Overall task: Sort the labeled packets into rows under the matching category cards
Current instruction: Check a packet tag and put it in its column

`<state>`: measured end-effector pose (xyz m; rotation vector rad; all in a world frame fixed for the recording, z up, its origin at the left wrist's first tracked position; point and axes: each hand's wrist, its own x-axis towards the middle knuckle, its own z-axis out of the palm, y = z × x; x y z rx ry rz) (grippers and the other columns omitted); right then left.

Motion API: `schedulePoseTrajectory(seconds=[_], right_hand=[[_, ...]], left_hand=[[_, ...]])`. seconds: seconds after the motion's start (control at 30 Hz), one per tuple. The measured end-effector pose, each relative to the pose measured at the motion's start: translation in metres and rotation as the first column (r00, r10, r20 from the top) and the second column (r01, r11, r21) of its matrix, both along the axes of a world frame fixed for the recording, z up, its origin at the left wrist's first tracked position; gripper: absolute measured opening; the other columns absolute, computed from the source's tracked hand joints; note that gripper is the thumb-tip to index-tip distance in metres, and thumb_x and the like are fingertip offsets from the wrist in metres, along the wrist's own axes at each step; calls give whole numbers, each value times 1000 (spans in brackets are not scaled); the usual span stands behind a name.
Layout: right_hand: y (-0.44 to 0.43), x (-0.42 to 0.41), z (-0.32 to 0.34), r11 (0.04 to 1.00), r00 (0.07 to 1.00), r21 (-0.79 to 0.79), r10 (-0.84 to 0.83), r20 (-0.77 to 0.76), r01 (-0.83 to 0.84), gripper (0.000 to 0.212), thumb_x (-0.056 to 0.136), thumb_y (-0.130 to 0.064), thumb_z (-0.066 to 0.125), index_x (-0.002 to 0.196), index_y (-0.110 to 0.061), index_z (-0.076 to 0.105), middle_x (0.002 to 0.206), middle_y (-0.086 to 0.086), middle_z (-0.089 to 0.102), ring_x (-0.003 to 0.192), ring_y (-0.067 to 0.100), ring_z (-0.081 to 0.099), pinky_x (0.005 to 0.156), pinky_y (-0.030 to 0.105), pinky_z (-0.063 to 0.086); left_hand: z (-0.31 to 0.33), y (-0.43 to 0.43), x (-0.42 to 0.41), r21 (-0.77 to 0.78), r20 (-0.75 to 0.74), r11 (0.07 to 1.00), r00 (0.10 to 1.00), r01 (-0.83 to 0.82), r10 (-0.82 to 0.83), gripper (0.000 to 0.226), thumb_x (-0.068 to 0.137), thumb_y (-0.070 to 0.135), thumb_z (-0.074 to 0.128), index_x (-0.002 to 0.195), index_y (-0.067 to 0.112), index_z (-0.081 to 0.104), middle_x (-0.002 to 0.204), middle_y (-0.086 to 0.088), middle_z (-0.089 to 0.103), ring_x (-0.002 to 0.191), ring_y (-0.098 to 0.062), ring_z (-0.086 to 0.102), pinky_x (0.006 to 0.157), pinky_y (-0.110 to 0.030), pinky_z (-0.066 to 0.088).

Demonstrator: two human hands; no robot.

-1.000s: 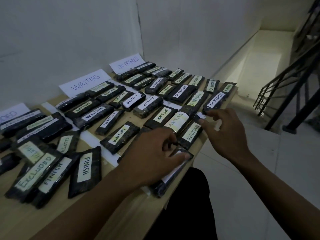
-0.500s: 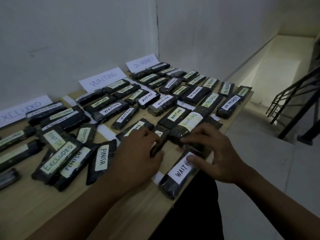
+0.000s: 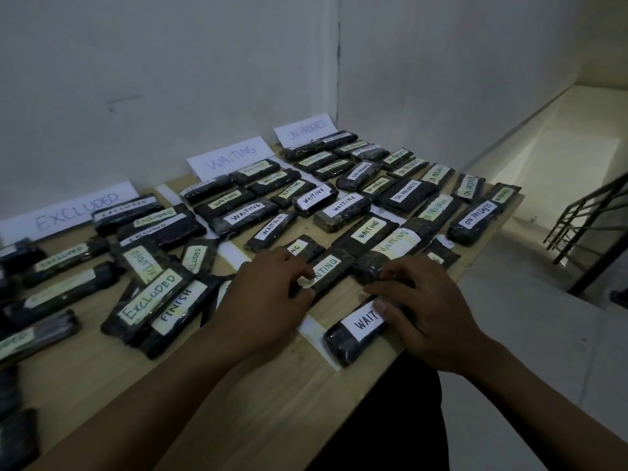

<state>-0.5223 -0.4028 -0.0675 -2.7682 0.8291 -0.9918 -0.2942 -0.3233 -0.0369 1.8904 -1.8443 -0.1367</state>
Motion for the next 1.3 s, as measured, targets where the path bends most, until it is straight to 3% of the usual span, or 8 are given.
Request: schedulePoseTrajectory(seconds=[0.2,0.33,0.47,0.63,0.8,0.93,1.1,1.3], right_hand=[[17,54,28,985,986,75,159,-48,-155,26,91,-35,49,100,-21,68,95,-4,59,87,18,50,75,38,40],[35,114,41,975,972,87,213,-98,-205,24,91,-36,50,108,-24,63,98,-4,58,93,17,50,78,36,42],[58,167,53,961,968,182,227,-104,-206,41,94,-33,50,134,-27,44,121,-1,50,110,19,44,86,34,41],[54,201,50,979,878,204,122,-462,-28,63,84,-38,51,141,-27,29,141,4,39,123,34,35,99,42,33],[48,197,52,943,840,331,206,-503,-33,65,75,-52,66,133,-40,38,135,-3,47,126,27,34,93,38,36],[49,192,63,735,888,666,383,-254,-126,54,69,-30,83,113,-38,52,96,-18,54,89,5,56,69,21,47],[42,191,70,531,927,804,370,65,-268,42,77,1,71,106,-28,61,83,3,55,72,16,62,71,37,56],[31,190,85,579,952,768,49,302,-274,29,84,3,62,97,-22,67,82,4,58,71,17,62,58,27,49]], left_hand=[[19,36,33,-80,18,994,997,-75,76,13,86,28,64,98,30,69,92,13,57,89,-3,47,72,-16,33],[26,69,78,-55,43,958,957,-283,285,15,84,26,68,98,32,66,98,11,57,93,-9,49,72,-24,37],[25,95,126,90,101,879,882,-468,460,37,80,36,71,114,30,61,111,3,57,103,-20,53,82,-34,45],[26,112,141,254,88,873,909,-415,407,42,83,42,69,122,32,58,126,8,56,109,-11,52,83,-25,41],[28,125,145,289,94,883,929,-370,358,34,80,42,72,111,35,60,117,11,53,107,-9,50,87,-27,44],[29,131,144,286,40,904,946,-319,321,33,81,38,72,112,33,62,110,18,51,104,-5,51,85,-24,45],[33,136,143,352,-38,907,964,-232,262,35,80,26,71,114,34,65,106,23,60,100,5,54,90,-24,47],[37,135,145,407,-107,895,963,-184,247,26,81,22,68,103,34,71,102,19,66,94,7,58,83,-19,49]])
